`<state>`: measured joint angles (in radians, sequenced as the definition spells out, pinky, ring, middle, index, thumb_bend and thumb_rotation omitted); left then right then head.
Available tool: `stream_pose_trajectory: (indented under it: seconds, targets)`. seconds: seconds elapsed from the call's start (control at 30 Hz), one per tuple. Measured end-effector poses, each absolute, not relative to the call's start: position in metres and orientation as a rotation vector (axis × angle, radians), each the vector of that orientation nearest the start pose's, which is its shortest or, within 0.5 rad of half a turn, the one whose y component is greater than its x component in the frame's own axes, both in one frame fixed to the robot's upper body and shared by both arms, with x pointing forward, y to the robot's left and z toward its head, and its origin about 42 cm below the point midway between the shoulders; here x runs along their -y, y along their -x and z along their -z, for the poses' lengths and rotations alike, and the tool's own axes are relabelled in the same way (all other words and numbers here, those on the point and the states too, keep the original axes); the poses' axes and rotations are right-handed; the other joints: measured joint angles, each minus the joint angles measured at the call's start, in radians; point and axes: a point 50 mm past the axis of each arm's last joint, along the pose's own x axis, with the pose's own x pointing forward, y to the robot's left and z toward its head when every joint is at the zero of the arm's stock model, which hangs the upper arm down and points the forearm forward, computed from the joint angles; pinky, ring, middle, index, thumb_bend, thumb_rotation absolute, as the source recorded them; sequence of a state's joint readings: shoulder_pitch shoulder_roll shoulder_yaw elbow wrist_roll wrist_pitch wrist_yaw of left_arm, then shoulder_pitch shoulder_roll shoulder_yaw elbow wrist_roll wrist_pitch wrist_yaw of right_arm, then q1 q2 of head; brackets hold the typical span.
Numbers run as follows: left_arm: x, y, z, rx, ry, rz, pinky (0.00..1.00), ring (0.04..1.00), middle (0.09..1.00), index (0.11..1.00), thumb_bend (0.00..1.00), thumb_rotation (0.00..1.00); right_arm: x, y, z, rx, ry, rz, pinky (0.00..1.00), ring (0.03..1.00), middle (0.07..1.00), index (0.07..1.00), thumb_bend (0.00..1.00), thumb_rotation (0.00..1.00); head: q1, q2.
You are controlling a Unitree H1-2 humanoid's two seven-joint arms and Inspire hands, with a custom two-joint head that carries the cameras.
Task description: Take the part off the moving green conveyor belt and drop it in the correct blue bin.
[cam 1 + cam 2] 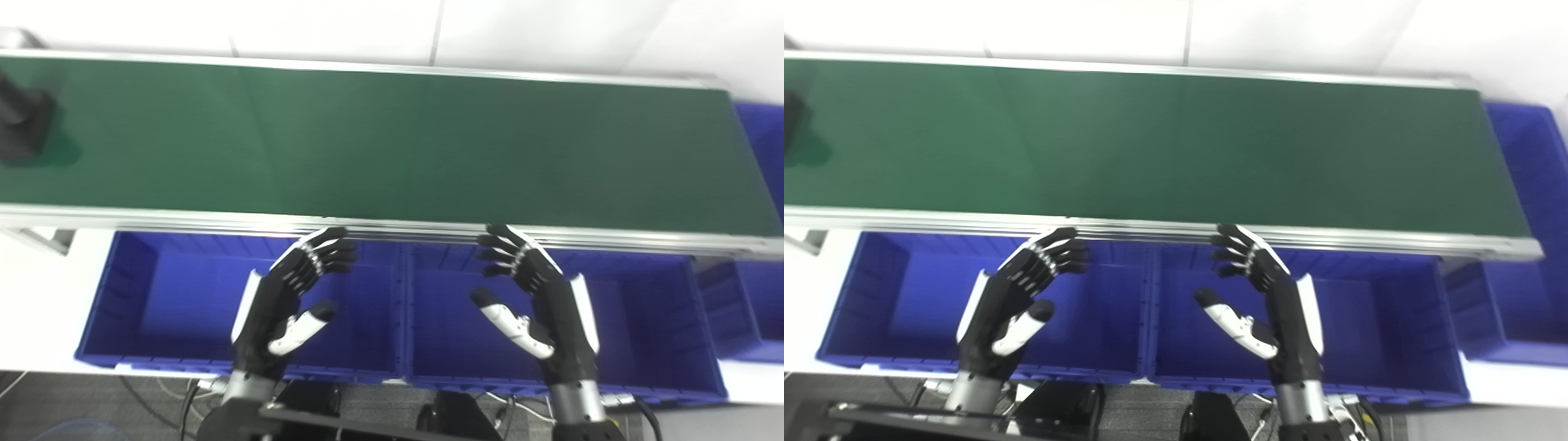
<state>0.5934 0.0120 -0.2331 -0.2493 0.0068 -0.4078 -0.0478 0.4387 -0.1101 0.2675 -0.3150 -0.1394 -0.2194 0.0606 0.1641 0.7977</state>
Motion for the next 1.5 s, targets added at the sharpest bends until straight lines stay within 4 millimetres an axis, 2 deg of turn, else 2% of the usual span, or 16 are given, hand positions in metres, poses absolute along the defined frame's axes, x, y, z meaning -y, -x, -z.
stream_pose_trajectory:
  seconds: [0.07, 0.1, 0.17, 0.43, 0.57, 0.63, 0.77, 0.83, 0.9, 1.07, 1.13, 1.27, 1.33, 1.5]
  targets:
    - [-0.175, -0.088, -0.087, 0.089, 0.065, 0.103, 0.65, 0.693, 0.726, 0.769, 0.73, 0.67, 0.185, -0.135, -0.104, 0.101, 0.143, -0.264, 0.59, 0.69, 0.745, 0.791, 0.48, 0.45, 0.0, 0.0]
    - [-0.173, -0.088, -0.086, 0.088, 0.069, 0.098, 0.65, 0.695, 0.726, 0.766, 0.73, 0.66, 0.186, -0.135, -0.104, 0.102, 0.144, -0.265, 0.59, 0.688, 0.745, 0.792, 0.48, 0.45, 0.052, 0.003]
    - [-0.172, -0.088, -0.086, 0.086, 0.074, 0.092, 0.65, 0.696, 0.725, 0.763, 0.73, 0.66, 0.186, -0.136, -0.104, 0.104, 0.142, -0.27, 0.58, 0.687, 0.745, 0.793, 0.46, 0.45, 0.063, 0.005]
    - [-0.171, -0.088, -0.086, 0.086, 0.056, 0.089, 0.66, 0.704, 0.731, 0.765, 0.72, 0.67, 0.185, -0.137, -0.105, 0.108, 0.126, -0.285, 0.58, 0.685, 0.744, 0.795, 0.47, 0.45, 0.066, 0.011]
    - [-0.174, -0.088, -0.086, 0.086, 0.049, 0.081, 0.67, 0.708, 0.734, 0.766, 0.73, 0.67, 0.184, -0.138, -0.105, 0.111, 0.121, -0.301, 0.58, 0.685, 0.742, 0.79, 0.47, 0.44, 0.046, 0.008]
    - [-0.175, -0.088, -0.086, 0.085, 0.048, 0.076, 0.67, 0.712, 0.736, 0.768, 0.72, 0.67, 0.183, -0.138, -0.105, 0.112, 0.118, -0.301, 0.58, 0.681, 0.737, 0.785, 0.47, 0.43, -0.01, -0.003]
    - [-0.179, -0.089, -0.082, 0.076, 0.043, 0.072, 0.67, 0.715, 0.736, 0.768, 0.71, 0.68, 0.18, -0.138, -0.105, 0.112, 0.113, -0.292, 0.57, 0.68, 0.736, 0.781, 0.48, 0.41, -0.018, -0.005]
    - [-0.18, -0.091, -0.081, 0.077, 0.038, 0.081, 0.68, 0.723, 0.743, 0.771, 0.7, 0.69, 0.179, -0.137, -0.104, 0.108, 0.113, -0.283, 0.58, 0.687, 0.742, 0.784, 0.49, 0.39, -0.07, -0.037]
    - [-0.182, -0.095, -0.078, 0.08, 0.029, 0.097, 0.68, 0.722, 0.743, 0.768, 0.7, 0.69, 0.179, -0.136, -0.101, 0.095, 0.114, -0.266, 0.59, 0.695, 0.748, 0.787, 0.48, 0.36, -0.071, -0.037]
    - [-0.183, -0.104, -0.07, 0.074, 0.017, 0.119, 0.69, 0.727, 0.748, 0.766, 0.69, 0.68, 0.181, -0.133, -0.093, 0.07, 0.128, -0.241, 0.59, 0.697, 0.752, 0.789, 0.48, 0.33, -0.069, -0.072]
    - [-0.183, -0.104, -0.068, 0.071, 0.017, 0.121, 0.68, 0.726, 0.745, 0.764, 0.72, 0.66, 0.183, -0.133, -0.092, 0.079, 0.131, -0.236, 0.59, 0.701, 0.755, 0.79, 0.48, 0.32, -0.041, -0.116]
    - [-0.182, -0.105, -0.057, 0.04, 0.016, 0.127, 0.68, 0.723, 0.741, 0.76, 0.74, 0.65, 0.185, -0.133, -0.085, 0.078, 0.134, -0.235, 0.58, 0.699, 0.755, 0.788, 0.47, 0.32, -0.034, -0.13]
    - [-0.182, -0.104, -0.053, 0.025, 0.016, 0.129, 0.67, 0.719, 0.737, 0.755, 0.74, 0.64, 0.186, -0.134, -0.081, 0.073, 0.136, -0.235, 0.58, 0.694, 0.752, 0.785, 0.47, 0.32, 0.0, -0.179]
    - [-0.181, -0.109, -0.048, 0.018, 0.012, 0.135, 0.66, 0.713, 0.732, 0.745, 0.74, 0.61, 0.188, -0.136, -0.074, 0.072, 0.143, -0.233, 0.57, 0.686, 0.747, 0.782, 0.47, 0.32, 0.029, -0.216]
